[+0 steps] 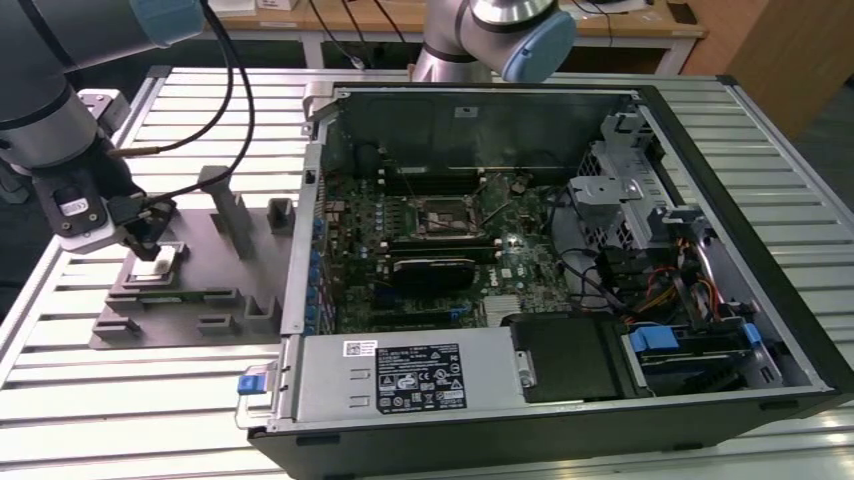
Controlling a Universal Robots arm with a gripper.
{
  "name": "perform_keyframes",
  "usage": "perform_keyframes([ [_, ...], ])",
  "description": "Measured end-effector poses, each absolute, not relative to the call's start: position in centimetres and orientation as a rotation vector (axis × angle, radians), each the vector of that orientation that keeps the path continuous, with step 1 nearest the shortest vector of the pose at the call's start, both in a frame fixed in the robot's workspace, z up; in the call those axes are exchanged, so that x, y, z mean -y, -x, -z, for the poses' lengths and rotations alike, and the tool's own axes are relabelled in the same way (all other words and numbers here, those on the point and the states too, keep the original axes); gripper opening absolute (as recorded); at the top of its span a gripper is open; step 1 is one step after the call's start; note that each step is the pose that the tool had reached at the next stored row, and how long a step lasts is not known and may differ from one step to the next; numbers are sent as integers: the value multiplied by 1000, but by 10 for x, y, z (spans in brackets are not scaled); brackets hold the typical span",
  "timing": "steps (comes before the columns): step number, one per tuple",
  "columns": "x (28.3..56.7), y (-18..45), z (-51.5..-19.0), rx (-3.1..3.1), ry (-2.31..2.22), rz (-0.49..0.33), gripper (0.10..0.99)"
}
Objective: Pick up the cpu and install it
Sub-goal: 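Pick up the cpu and move it towards the insertion slot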
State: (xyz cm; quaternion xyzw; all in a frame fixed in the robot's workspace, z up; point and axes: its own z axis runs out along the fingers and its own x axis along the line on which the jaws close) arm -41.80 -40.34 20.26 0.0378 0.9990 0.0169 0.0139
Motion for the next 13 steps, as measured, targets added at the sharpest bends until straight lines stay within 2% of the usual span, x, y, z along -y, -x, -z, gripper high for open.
perform_keyframes([
  [3, 403, 418, -203, -3111, -118, -52, 114],
  [4, 403, 418, -203, -3111, -118, -52, 165],
  [5, 403, 418, -203, -3111, -118, -52, 165],
  [6, 403, 418, -203, -3111, -118, -52, 231],
  [7, 403, 418, -202, -3111, -118, -52, 231],
  [9, 403, 418, -202, -3111, -118, -52, 353],
  [10, 403, 418, -202, -3111, -118, -52, 353],
  [12, 403, 418, -202, -3111, -118, -52, 471],
  [13, 403, 418, -202, -3111, -118, -52, 471],
])
